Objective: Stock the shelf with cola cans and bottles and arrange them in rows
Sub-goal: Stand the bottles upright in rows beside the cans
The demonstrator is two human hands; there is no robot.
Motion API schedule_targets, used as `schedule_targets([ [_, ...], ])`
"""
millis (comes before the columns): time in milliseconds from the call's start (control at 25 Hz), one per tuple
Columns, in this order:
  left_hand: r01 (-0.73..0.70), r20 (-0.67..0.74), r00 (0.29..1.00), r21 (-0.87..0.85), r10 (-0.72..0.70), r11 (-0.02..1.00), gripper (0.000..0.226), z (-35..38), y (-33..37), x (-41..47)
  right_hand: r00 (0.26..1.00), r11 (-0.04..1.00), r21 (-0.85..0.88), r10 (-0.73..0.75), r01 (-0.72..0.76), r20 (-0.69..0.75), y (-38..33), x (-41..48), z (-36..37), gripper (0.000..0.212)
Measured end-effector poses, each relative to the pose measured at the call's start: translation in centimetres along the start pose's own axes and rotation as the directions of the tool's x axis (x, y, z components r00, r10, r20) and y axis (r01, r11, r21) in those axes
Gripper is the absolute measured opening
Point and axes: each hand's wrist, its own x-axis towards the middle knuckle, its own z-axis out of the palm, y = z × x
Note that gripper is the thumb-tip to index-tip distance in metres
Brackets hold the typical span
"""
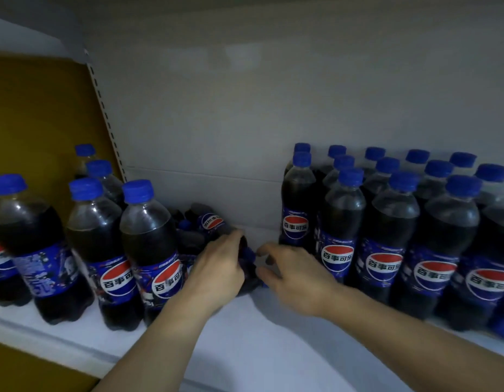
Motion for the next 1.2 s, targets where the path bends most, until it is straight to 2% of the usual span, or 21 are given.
schedule_targets([
  [80, -0.013, 0.007, 1.0, 0.005, 0.013, 1.0, 0.052, 0.0, -0.7, -0.3, 0.995, 0.981, 0.17, 0.083, -0.092, 0.061, 0.7, 1.0, 2.1, 0.025],
  [200, -0.06, 0.076, 0.995, 0.012, 0.059, 0.998, 0.066, -0.2, -0.6, -0.8, 0.975, 0.868, 0.444, 0.194, -0.222, 0.107, 1.4, 1.4, 2.9, 0.018],
  [280, -0.176, 0.14, 0.977, 0.12, 0.159, 0.977, 0.083, -0.2, 0.4, -1.5, 0.983, 0.851, 0.497, 0.185, -0.169, 0.019, 1.3, -0.1, 1.9, 0.013],
  [320, -0.228, 0.127, 0.97, 0.153, 0.21, 0.962, 0.086, -0.2, 0.9, -1.8, 0.987, 0.861, 0.494, 0.158, -0.118, -0.04, 1.1, -1.1, 1.2, 0.012],
  [440, -0.302, -0.008, 0.953, 0.045, 0.302, 0.952, 0.08, -0.6, 1.6, -1.6, 0.969, 0.924, 0.377, 0.033, 0.063, -0.243, -0.4, -4.1, -2.6, 0.011],
  [520, -0.292, -0.043, 0.956, -0.118, 0.289, 0.949, 0.069, -1.0, 1.9, -1.8, 0.938, 0.955, 0.262, -0.04, 0.138, -0.346, -1.4, -4.9, -5.7, 0.011],
  [600, -0.219, -0.043, 0.975, -0.297, 0.216, 0.929, 0.058, -0.9, 1.9, -1.9, 0.923, 0.972, 0.166, -0.096, 0.168, -0.374, -2.4, -4.3, -8.5, 0.013],
  [680, -0.125, -0.041, 0.992, -0.414, 0.119, 0.902, 0.055, -0.4, 2.0, -1.9, 0.937, 0.98, 0.092, -0.136, 0.174, -0.321, -3.1, -3.0, -10.6, 0.013],
  [760, -0.063, -0.032, 0.998, -0.484, 0.054, 0.873, 0.065, 0.4, 2.0, -1.6, 0.948, 0.98, -0.005, -0.192, 0.197, -0.252, -3.9, -1.5, -12.2, 0.017],
  [880, 0.031, 0.085, 0.996, -0.591, 0.024, 0.806, 0.079, 2.0, 1.3, -1.5, 0.942, 0.936, -0.211, -0.311, 0.281, -0.127, -5.2, 0.9, -13.4, 0.027],
  [1040, 0.125, 0.11, 0.991, -0.566, -0.075, 0.815, 0.078, 3.7, 0.1, -1.5, 0.954, 0.823, -0.503, -0.301, 0.265, 0.009, -6.7, 3.1, -14.0, 0.046],
  [1200, 0.136, 0.105, 0.99, -0.529, -0.094, 0.837, 0.064, 4.1, -0.1, -1.5, 0.969, 0.741, -0.636, -0.241, 0.215, 0.047, -7.0, 3.8, -14.4, 0.051],
])
